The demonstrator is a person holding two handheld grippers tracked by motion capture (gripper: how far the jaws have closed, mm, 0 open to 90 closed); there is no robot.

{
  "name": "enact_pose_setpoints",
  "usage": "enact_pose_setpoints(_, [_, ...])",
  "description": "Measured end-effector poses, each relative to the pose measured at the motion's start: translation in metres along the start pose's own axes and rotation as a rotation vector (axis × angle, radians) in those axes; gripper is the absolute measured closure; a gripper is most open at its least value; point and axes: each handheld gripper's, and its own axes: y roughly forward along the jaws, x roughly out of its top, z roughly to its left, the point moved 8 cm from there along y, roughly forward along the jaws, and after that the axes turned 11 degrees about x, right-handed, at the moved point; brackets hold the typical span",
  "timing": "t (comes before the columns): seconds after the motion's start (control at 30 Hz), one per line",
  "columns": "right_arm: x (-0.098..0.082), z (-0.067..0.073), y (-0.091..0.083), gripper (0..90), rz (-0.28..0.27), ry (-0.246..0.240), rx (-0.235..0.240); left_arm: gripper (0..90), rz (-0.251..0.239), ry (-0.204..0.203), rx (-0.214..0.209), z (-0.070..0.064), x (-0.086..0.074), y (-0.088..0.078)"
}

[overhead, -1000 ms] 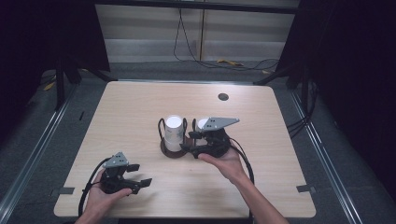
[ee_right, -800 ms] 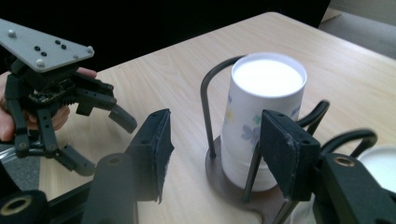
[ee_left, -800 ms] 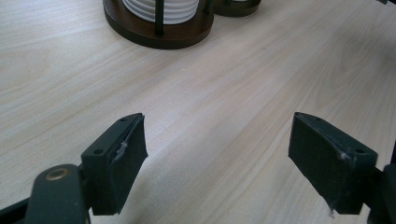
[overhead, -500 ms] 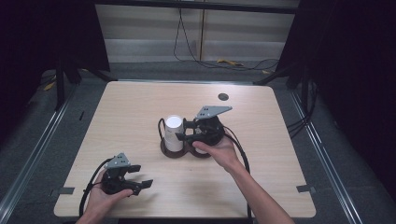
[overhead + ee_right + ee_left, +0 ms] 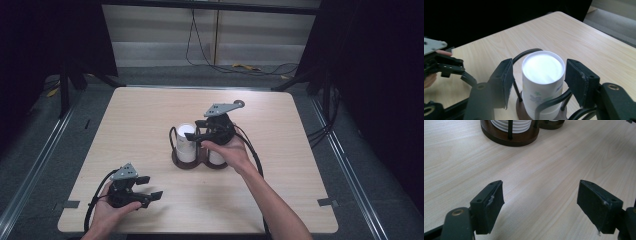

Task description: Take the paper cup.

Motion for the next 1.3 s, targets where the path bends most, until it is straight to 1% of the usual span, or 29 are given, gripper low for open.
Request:
enact_pose_setpoints(0.07, [0.002,-0.002,0.002,39.4,0.001,0.013,0.003,20.4,0.001,-0.002,0.001,0.000,0.000,0.000])
enact_pose_setpoints(0.2, [0.006,-0.006,0.005,38.8,0.003,0.014,-0.004,20.2,0.000,-0.001,0.000,0.000,0.000,0.000])
enact_pose_setpoints(0.33, [0.004,-0.010,0.008,36.9,0.027,0.022,-0.008,20.2,0.005,0.005,-0.001,0.000,0.000,0.002])
enact_pose_setpoints(0.4, [0.005,-0.012,0.009,36.2,0.028,0.028,-0.007,20.2,0.007,0.008,-0.005,-0.001,0.000,0.002])
enact_pose_setpoints(0.43, [0.005,-0.012,0.010,35.7,0.026,0.033,-0.008,20.2,0.004,0.009,-0.007,-0.002,0.001,0.002])
enact_pose_setpoints(0.53, [0.007,-0.012,0.013,35.6,0.032,0.027,-0.007,20.2,0.005,0.013,-0.006,-0.002,0.001,0.002])
enact_pose_setpoints(0.6, [0.007,-0.010,0.016,35.4,0.035,0.025,0.008,20.2,0.006,0.011,-0.005,-0.001,0.000,0.002])
enact_pose_setpoints(0.63, [0.007,-0.010,0.018,35.4,0.044,0.020,0.001,20.2,0.006,0.009,-0.004,-0.001,0.000,0.002])
enact_pose_setpoints(0.7, [0.006,-0.009,0.022,34.9,0.055,0.020,0.009,20.2,0.006,0.010,-0.003,-0.001,0.000,0.001])
enact_pose_setpoints(0.77, [0.005,-0.010,0.024,34.2,0.078,0.016,-0.003,20.2,0.003,0.011,-0.001,-0.001,0.000,0.001])
enact_pose_setpoints(0.8, [0.005,-0.010,0.026,34.1,0.081,0.020,0.001,20.2,0.007,0.012,0.001,0.000,0.000,0.001])
enact_pose_setpoints(0.83, [0.004,-0.011,0.026,34.1,0.095,0.015,0.005,20.2,0.009,0.007,0.004,0.000,0.000,0.001])
enact_pose_setpoints(0.87, [0.003,-0.012,0.027,33.8,0.108,0.013,-0.002,20.2,0.008,0.005,0.005,0.000,0.000,0.001])
enact_pose_setpoints(0.93, [0.001,-0.014,0.028,32.3,0.121,0.031,0.003,20.2,0.007,0.003,0.003,0.000,0.000,0.002])
enact_pose_setpoints(1.0, [-0.001,-0.015,0.029,32.2,0.137,0.026,-0.002,20.2,0.008,0.002,0.003,0.000,0.000,0.002])
enact_pose_setpoints(1.17, [-0.001,-0.013,0.033,33.2,0.163,0.030,0.018,20.2,0.008,0.003,0.006,0.001,0.000,0.002])
enact_pose_setpoints(1.2, [-0.001,-0.014,0.033,33.2,0.172,0.029,0.028,20.2,0.009,0.002,0.007,0.001,0.000,0.002])
enact_pose_setpoints(1.23, [-0.002,-0.014,0.034,33.2,0.189,0.023,0.031,20.2,0.010,0.002,0.010,0.001,0.000,0.002])
enact_pose_setpoints(1.3, [0.000,-0.013,0.035,33.1,0.207,0.026,0.032,20.2,0.012,0.004,0.011,0.002,-0.001,0.002])
